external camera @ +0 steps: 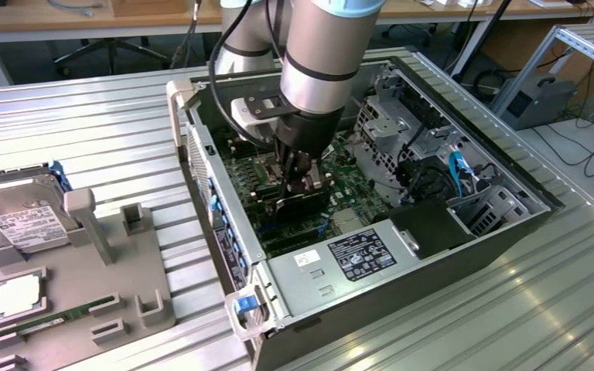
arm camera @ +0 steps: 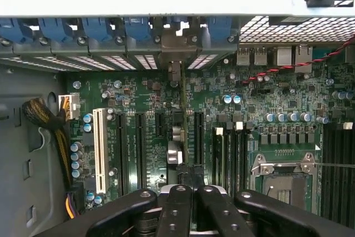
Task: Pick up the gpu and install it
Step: 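Press down on the gpu until it lock into place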
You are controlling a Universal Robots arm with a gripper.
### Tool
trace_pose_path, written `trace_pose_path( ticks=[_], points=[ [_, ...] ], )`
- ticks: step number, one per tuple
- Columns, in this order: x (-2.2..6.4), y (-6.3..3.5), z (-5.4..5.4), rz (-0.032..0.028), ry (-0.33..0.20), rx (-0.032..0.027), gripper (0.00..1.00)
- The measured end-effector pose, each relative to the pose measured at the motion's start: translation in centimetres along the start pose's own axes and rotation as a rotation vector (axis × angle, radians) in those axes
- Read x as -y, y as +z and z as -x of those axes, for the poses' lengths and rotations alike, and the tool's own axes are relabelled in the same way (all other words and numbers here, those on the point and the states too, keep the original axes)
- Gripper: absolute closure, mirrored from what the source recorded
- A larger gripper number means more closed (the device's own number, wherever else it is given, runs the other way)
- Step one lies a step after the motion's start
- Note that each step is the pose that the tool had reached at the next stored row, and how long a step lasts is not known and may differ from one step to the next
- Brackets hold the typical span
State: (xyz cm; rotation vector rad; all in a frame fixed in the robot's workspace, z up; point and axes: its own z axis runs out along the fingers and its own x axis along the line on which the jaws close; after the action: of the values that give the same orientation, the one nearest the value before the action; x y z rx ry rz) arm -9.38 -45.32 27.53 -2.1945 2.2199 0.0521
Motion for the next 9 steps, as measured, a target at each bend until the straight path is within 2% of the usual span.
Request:
trace_pose_path(
  ticks=[9],
  points=[
    [0.00,0.34,0.01,-0.0001,0.000,0.0004,0.89]
  ],
)
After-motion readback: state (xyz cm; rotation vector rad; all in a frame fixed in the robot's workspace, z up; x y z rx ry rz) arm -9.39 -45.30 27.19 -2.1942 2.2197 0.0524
